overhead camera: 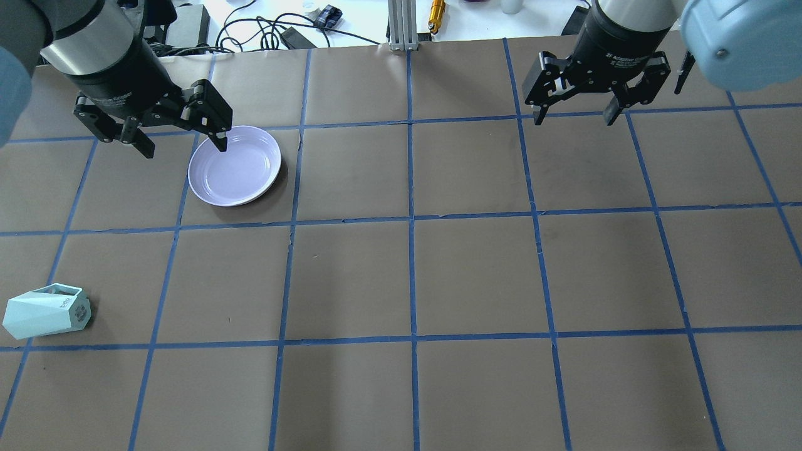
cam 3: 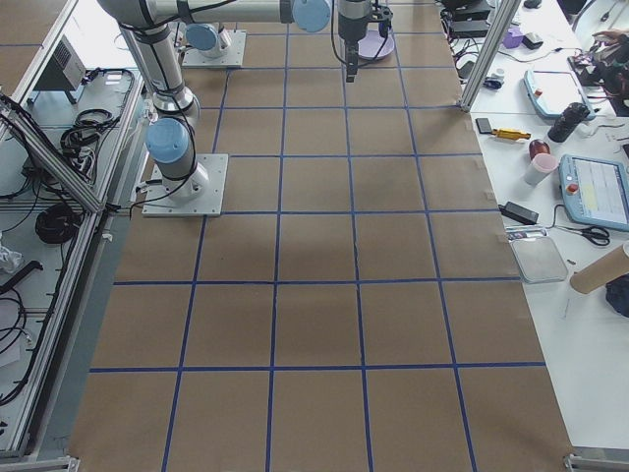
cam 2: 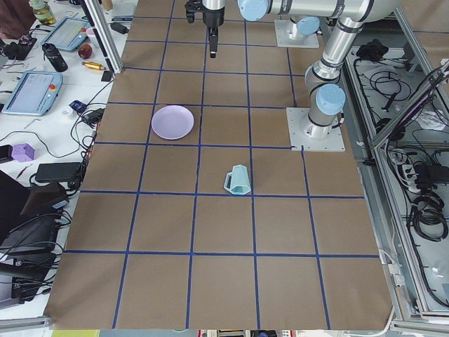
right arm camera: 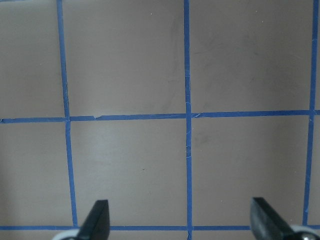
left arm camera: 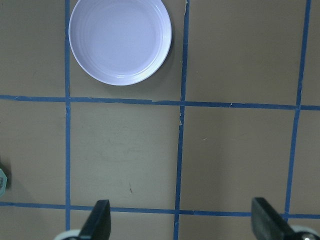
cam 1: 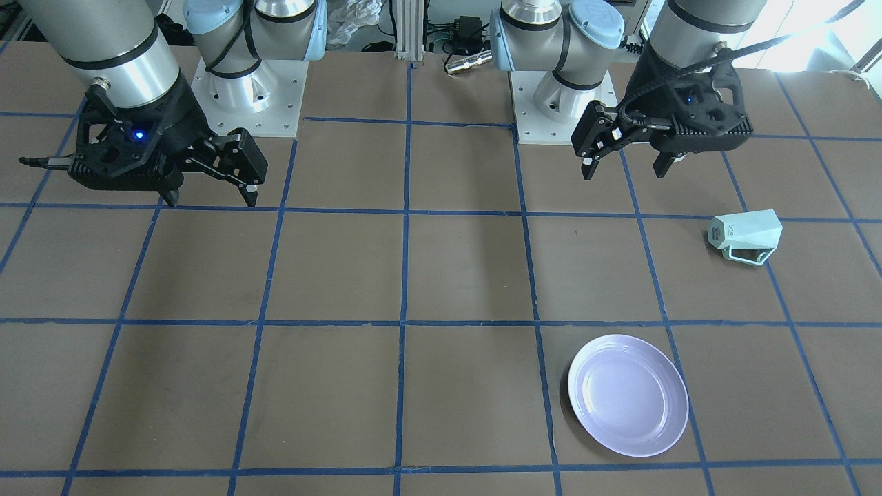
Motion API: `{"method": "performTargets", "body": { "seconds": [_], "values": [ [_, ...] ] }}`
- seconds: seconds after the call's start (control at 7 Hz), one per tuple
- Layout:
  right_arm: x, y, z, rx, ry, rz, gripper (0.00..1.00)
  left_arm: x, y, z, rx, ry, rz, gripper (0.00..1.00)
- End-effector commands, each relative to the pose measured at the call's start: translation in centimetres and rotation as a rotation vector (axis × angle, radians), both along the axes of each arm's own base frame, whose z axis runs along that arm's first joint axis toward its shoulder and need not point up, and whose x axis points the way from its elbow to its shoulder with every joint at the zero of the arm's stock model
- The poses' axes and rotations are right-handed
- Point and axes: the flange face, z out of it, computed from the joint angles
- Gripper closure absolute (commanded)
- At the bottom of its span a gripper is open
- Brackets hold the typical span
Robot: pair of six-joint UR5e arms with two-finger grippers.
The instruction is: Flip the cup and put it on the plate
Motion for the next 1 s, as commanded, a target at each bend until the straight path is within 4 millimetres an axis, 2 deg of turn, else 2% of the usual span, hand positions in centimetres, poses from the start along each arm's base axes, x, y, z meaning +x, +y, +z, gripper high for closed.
{"method": "performTargets", "body": {
  "seconds": [0.0, 0.29, 0.57, 0.86],
  "values": [
    [0.0, 0.0, 0.0, -0.001, -0.001, 0.001, 0.00, 3.0, -0.6, -0.2, 0.007, -0.019, -0.013, 0.00],
    [0.0, 0.0, 0.0, -0.001, 0.000, 0.001, 0.00, 10.2, -0.4, -0.1, 0.049, -0.057, 0.005, 0.00],
    [0.0, 0.0, 0.0, -0.001, 0.000, 0.001, 0.00, 14.8, -0.1, -0.2, 0.068, -0.054, -0.029, 0.00],
    [0.0, 0.0, 0.0, -0.001, 0.000, 0.001, 0.00, 21.3, 0.9, -1.4, 0.100, -0.037, -0.078, 0.00]
  ]
}}
